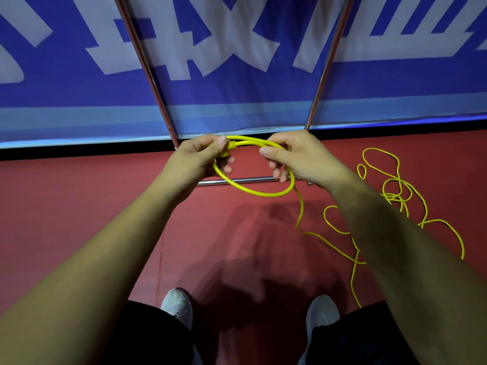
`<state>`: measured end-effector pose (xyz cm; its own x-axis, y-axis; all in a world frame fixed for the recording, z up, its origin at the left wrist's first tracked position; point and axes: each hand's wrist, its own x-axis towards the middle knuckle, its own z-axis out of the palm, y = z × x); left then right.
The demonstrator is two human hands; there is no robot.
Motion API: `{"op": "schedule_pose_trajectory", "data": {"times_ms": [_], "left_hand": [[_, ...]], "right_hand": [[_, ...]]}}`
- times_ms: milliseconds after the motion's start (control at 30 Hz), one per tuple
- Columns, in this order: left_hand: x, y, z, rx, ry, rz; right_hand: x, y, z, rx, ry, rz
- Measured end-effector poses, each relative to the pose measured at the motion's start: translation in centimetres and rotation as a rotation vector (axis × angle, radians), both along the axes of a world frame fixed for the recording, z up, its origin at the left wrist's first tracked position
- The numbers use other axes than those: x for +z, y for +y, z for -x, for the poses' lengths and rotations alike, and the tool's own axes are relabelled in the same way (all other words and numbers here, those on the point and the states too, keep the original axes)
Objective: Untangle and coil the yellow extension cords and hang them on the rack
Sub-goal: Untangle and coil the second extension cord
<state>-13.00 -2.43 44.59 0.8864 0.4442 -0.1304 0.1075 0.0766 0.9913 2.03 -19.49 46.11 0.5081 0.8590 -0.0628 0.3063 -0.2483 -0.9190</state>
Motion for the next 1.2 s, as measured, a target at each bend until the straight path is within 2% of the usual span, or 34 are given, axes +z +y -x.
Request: {"op": "schedule_pose_trajectory", "data": {"times_ms": [133,233,400,567,667,800,900,1033,1133,1200], "left_hand": [[0.1,-0.4,-0.1,-0.069,-0.029,0.085],[0.3,-0.5,0.2,-0.214,-0.054,0.205],[0.6,0.0,1.1,-0.520,0.064,0.266],[1.1,-0.6,0.8,-0.676,0.228,0.129],[0.7,-1.2,0.5,-0.653,0.231,0.096],[0.5,-1.8,0.3,-0.552,0.054,0.344],[0.9,-1.8,0.1,-0.426,-0.056,0.346],[1.8,-1.5,0.1,-0.289,-0.151,0.412],[2.0,-1.7,-0.1,-0.213,-0.222,0.481],[2.4,-1.5,-0.3,-0.171,-0.261,0.558]], "right_hand": [[-0.6,0.3,-0.2,-0.081,0.012,-0.048],[-0.5,0.1,-0.6,-0.108,0.063,-0.090],[-0.1,-0.6,-1.1,0.030,-0.071,0.032],[0.7,-0.3,0.2,0.256,-0.221,0.085],[0.9,0.2,0.6,0.229,-0.204,0.042],[1.2,0.2,0.3,0.043,-0.158,-0.080],[0.5,0.0,-0.6,-0.048,-0.143,-0.073],[-1.1,-0.8,-1.8,0.011,0.083,-0.013],[-1.7,-0.6,-1.1,0.003,0.032,0.006],[-1.9,-0.1,-0.8,-0.132,-0.041,-0.055]]}}
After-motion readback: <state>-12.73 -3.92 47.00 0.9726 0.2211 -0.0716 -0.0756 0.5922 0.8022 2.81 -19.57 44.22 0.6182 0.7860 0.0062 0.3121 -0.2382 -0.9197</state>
